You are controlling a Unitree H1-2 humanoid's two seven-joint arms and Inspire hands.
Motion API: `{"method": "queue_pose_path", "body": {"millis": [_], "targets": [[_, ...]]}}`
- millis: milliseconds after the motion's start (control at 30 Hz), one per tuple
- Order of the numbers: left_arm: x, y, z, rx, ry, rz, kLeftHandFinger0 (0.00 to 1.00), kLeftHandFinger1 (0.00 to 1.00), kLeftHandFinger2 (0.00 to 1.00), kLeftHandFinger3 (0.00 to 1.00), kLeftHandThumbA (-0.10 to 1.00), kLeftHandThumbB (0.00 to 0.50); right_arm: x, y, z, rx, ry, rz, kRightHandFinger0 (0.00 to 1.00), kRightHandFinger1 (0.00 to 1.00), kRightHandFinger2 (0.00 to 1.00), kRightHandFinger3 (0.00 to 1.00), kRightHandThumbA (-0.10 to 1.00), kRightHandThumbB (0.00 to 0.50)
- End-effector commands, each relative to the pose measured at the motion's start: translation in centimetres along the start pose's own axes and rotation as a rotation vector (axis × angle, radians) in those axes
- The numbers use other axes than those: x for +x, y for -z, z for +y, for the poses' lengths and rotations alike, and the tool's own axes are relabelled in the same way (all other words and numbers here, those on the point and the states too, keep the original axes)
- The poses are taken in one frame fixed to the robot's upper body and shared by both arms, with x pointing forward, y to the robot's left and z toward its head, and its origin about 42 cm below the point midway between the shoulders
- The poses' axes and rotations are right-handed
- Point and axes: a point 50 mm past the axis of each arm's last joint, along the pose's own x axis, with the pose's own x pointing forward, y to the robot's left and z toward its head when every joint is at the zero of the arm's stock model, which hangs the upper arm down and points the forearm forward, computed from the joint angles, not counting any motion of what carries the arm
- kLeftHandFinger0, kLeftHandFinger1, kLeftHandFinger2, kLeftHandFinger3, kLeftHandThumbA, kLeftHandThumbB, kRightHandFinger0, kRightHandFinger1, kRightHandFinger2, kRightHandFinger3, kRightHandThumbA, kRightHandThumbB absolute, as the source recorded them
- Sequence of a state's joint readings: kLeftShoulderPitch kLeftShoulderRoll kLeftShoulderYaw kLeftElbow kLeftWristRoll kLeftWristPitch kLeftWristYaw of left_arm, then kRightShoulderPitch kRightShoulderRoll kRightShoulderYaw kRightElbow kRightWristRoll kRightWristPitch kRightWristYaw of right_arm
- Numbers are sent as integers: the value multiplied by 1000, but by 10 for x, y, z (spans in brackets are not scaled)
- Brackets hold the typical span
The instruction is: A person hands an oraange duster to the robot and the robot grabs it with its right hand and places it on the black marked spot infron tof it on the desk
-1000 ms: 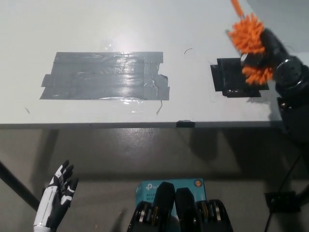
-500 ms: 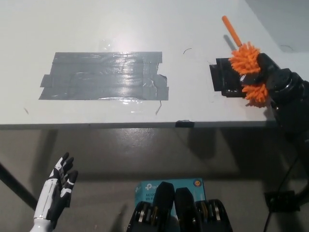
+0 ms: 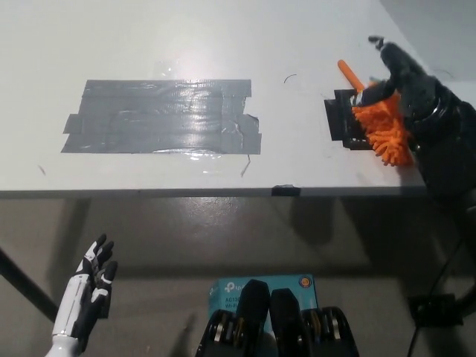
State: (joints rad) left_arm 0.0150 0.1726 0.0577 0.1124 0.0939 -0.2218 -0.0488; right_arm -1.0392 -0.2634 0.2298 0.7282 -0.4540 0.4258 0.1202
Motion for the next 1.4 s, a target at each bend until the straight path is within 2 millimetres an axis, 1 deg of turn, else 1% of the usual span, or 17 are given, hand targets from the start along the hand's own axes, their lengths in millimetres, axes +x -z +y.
{"method": "queue_pose_path", "body": {"millis": [0, 100, 167, 233, 333, 367, 433, 467, 500, 533, 667, 733, 833, 967, 1067, 1233, 1367], "targets": [[10, -12, 10, 30, -11, -61, 916, 1000, 1000, 1000, 907, 188, -16, -31, -55, 4, 238, -126, 1000, 1000, 1000, 1000, 980, 486], [20, -16, 11, 29, -10, -84, 924, 1000, 1000, 1000, 943, 199, -35, -44, -82, 7, 379, -218, 1000, 1000, 1000, 1000, 1000, 474], [30, -21, 9, 8, -14, -104, 949, 1000, 1000, 1000, 966, 187, -62, -59, -109, -9, 500, -311, 1000, 1000, 1000, 1000, 1000, 467], [12, -14, 2, -12, -10, -82, 989, 1000, 1000, 1000, 983, 142, -105, -57, -111, -11, 527, -408, 1000, 1000, 1000, 1000, 1000, 409], [-2, -10, -3, -66, -4, -61, 1000, 1000, 1000, 1000, 949, 123, -169, -42, -106, 50, 495, -555, 1000, 1000, 1000, 1000, 1000, 338], [-5, -7, -3, -93, -3, -45, 1000, 1000, 1000, 1000, 947, 118, -202, -27, -99, 104, 462, -626, 1000, 1000, 1000, 1000, 1000, 320], [-5, -7, -4, -99, -1, -35, 1000, 1000, 1000, 1000, 962, 103, -236, -10, -92, 145, 437, -684, 1000, 1000, 1000, 1000, 1000, 292], [-5, -7, -4, -99, -1, -35, 1000, 1000, 1000, 1000, 962, 103, -236, -10, -92, 145, 437, -684, 1000, 1000, 1000, 1000, 1000, 292], [-5, -7, -5, -99, 0, -29, 1000, 1000, 1000, 1000, 964, 97, -261, 3, -86, 179, 410, -722, 1000, 1000, 1000, 1000, 1000, 258], [-3, -6, -6, -104, 6, -25, 1000, 1000, 1000, 1000, 957, 81, -288, 18, -78, 238, 357, -763, 1000, 1000, 1000, 1000, 1000, 175], [9, -11, -14, -113, 42, -48, 1000, 1000, 1000, 1000, 918, 115, -326, 40, -56, 322, 267, -787, 1000, 1000, 1000, 1000, 985, 134], [15, -14, -18, -117, 51, -55, 1000, 1000, 1000, 1000, 912, 120, -331, 45, -51, 327, 258, -789, 1000, 1000, 1000, 1000, 973, 123], [25, -22, -16, -102, 50, -63, 1000, 1000, 1000, 1000, 937, 145, -334, 56, -31, 427, 264, -774, 1000, 1000, 1000, 1000, 857, 133], [26, -21, -11, -113, 37, -65, 1000, 1000, 1000, 1000, 903, 104, -335, 81, 4, 555, 298, -677, 1000, 1000, 1000, 1000, 863, 94], [34, -26, -10, -110, 28, -72, 1000, 1000, 1000, 1000, 891, 110, -329, 94, 19, 580, 298, -639, 1000, 1000, 1000, 1000, 912, 65], [39, -28, -10, -129, 18, -84, 1000, 1000, 1000, 1000, 864, 107, -322, 98, 36, 626, 264, -632, 973, 1000, 1000, 1000, 905, 48], [51, -34, -10, -130, 7, -106, 1000, 1000, 1000, 1000, 861, 100, -300, 97, 55, 709, 199, -620, 976, 1000, 1000, 1000, 885, 17]]}}
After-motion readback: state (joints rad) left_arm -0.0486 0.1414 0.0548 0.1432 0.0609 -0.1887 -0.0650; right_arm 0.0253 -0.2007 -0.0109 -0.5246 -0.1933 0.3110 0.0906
